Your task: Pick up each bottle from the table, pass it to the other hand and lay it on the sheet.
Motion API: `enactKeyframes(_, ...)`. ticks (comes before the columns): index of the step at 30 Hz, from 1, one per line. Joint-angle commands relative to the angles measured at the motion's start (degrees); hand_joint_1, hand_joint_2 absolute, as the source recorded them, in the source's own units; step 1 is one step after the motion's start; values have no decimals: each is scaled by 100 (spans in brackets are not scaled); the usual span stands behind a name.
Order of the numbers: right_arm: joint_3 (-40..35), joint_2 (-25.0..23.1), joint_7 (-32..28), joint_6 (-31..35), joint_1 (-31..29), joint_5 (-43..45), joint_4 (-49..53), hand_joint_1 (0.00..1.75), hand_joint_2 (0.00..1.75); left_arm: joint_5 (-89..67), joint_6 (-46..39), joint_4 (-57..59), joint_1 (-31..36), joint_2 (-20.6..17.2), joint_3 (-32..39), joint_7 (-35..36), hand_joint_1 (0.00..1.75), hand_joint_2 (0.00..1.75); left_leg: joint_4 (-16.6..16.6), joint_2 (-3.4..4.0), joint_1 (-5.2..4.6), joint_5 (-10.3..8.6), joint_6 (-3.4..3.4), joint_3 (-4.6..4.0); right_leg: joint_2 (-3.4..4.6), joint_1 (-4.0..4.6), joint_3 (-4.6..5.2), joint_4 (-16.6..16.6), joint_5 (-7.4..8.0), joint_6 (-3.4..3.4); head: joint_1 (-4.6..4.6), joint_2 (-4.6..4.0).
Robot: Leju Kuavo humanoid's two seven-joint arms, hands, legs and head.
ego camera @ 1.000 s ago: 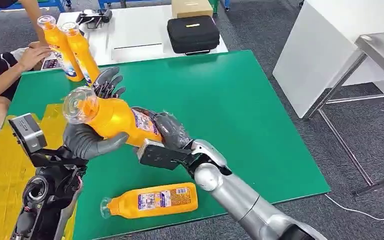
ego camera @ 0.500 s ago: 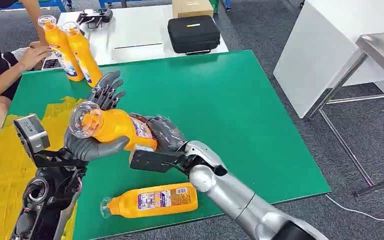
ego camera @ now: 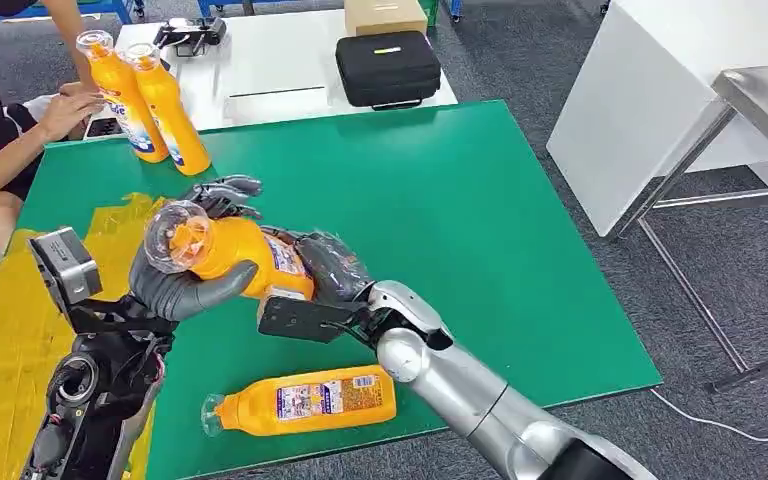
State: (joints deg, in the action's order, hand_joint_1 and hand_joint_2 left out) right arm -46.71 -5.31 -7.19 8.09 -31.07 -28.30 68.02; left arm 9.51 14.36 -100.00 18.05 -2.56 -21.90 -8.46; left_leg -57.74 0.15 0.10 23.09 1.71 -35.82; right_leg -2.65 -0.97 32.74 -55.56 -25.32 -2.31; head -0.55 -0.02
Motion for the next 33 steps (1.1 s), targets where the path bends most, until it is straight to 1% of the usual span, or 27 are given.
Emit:
enactKeyframes(1,-392,-88,49,6,-220,-73,-280,175,175,13,97,296,241,57,-420,29,175,175,1,-1,5,9,-8,20,15,4,-23,5,-9,11,0,0)
enactKeyframes(2,-390,-81,49,18,-220,-73,-281,175,175,16,92,300,240,57,-418,27,175,175,2,-1,6,17,-12,38,23,3,-41,6,-17,15,0,0)
enactKeyframes(3,-394,-72,44,36,-228,-67,-286,175,175,22,87,306,243,52,-418,25,175,175,2,-2,4,7,-7,17,13,3,-20,5,-8,9,-2,0)
enactKeyframes(4,-390,-67,43,43,-228,-63,-287,175,175,25,84,307,242,50,-416,24,175,175,3,-2,7,21,-15,50,28,4,-54,9,-22,19,0,0)
enactKeyframes(5,-381,-65,38,63,-225,-51,-290,175,175,30,79,313,245,50,-416,23,175,175,2,-2,6,13,-10,31,19,3,-35,7,-13,13,0,0)
enactKeyframes(6,-383,-64,34,71,-228,-46,-293,175,175,33,76,316,247,48,-414,23,175,175,2,-1,5,16,-11,38,23,2,-41,7,-16,15,-2,0)
enactKeyframes(8,-383,-64,34,71,-228,-46,-293,175,175,33,76,316,247,48,-414,23,175,175,2,-1,4,6,-6,15,11,2,-17,5,-6,8,0,0)
enactKeyframes(10,-383,-63,25,107,-226,-17,-292,175,175,50,59,315,245,50,-409,21,175,175,2,-3,5,15,-11,37,21,2,-40,7,-15,15,0,0)
enactKeyframes(11,-385,-67,20,127,-226,-7,-288,175,175,58,44,305,243,59,-397,24,175,175,2,-3,4,8,-8,22,14,2,-24,5,-9,10,0,0)
enactKeyframes(12,-385,-66,16,141,-224,-1,-284,175,175,62,35,298,237,61,-390,26,175,175,3,-2,5,14,-11,35,21,2,-38,7,-14,14,0,0)
enactKeyframes(15,-385,-65,0,192,-232,36,-274,175,175,73,8,252,212,56,-352,34,175,175,2,-1,4,7,-7,18,14,2,-20,5,-8,10,0,0)
enactKeyframes(17,-366,-54,-50,280,-236,107,-276,175,175,85,-27,213,183,38,-289,33,175,175,3,1,5,18,-13,43,28,2,-46,6,-19,18,0,2)
enactKeyframes(18,-333,-63,-80,355,-219,145,-256,155,175,91,-51,198,170,37,-252,28,175,175,2,1,5,11,-9,25,19,2,-26,5,-10,11,0,0)
enactKeyframes(19,-329,-65,-109,420,-214,161,-254,0,175,95,-67,181,160,35,-219,24,175,175,3,3,4,15,-11,36,26,1,-37,6,-15,14,0,0)
enactKeyframes(20,-318,-67,-125,456,-208,176,-241,0,175,103,-85,169,150,35,-188,19,175,175,2,3,4,9,-8,21,19,2,-22,5,-8,10,0,0)
enactKeyframes(21,-318,-66,-125,456,-215,176,-239,0,175,102,-83,165,156,17,-171,19,175,175,2,4,5,15,-11,33,26,2,-34,6,-14,14,0,0)
enactKeyframes(22,-318,-66,-125,456,-215,176,-239,0,175,102,-83,165,156,17,-171,19,175,175,2,4,3,8,-7,17,19,2,-18,4,-7,9,-2,0)
enactKeyframes(23,-318,-66,-125,456,-215,176,-239,0,175,102,-83,165,156,17,-171,19,175,175,2,5,4,14,-10,30,26,1,-31,4,-13,13,2,0)
enactKeyframes(26,-318,-66,-125,456,-215,176,-239,0,175,102,-83,165,156,17,-171,19,175,175,2,3,4,9,-8,19,20,2,-20,4,-7,10,0,0)
enactKeyframes(27,-318,-66,-125,456,-215,176,-239,0,175,102,-83,165,156,17,-171,19,175,175,2,1,4,12,-10,28,22,2,-30,5,-11,13,0,0)
enactKeyframes(28,-249,-81,-150,545,-168,262,-200,0,175,109,-131,148,134,40,-133,10,175,175,2,-2,3,7,-8,18,15,1,-20,4,-8,10,-2,0)
enactKeyframes(29,-212,-66,-186,611,-141,331,-149,0,175,104,-182,132,114,38,-78,-1,175,175,1,0,5,12,-10,28,22,3,-30,5,-12,13,0,0)
enactKeyframes(30,-167,-37,-208,671,-113,395,-80,0,175,113,-211,109,96,29,-22,-12,175,175,2,0,4,7,-7,16,14,3,-18,5,-7,9,0,0)
enactKeyframes(32,7,152,-303,837,39,653,286,0,175,56,-359,1,10,-3,193,-80,175,175,2,3,5,16,-11,36,26,2,-38,6,-15,15,0,0)
enactKeyframes(33,73,222,-316,872,101,724,439,0,175,18,-397,-44,-19,-19,268,-91,175,175,3,1,5,12,-9,25,20,2,-28,7,-11,11,0,0)
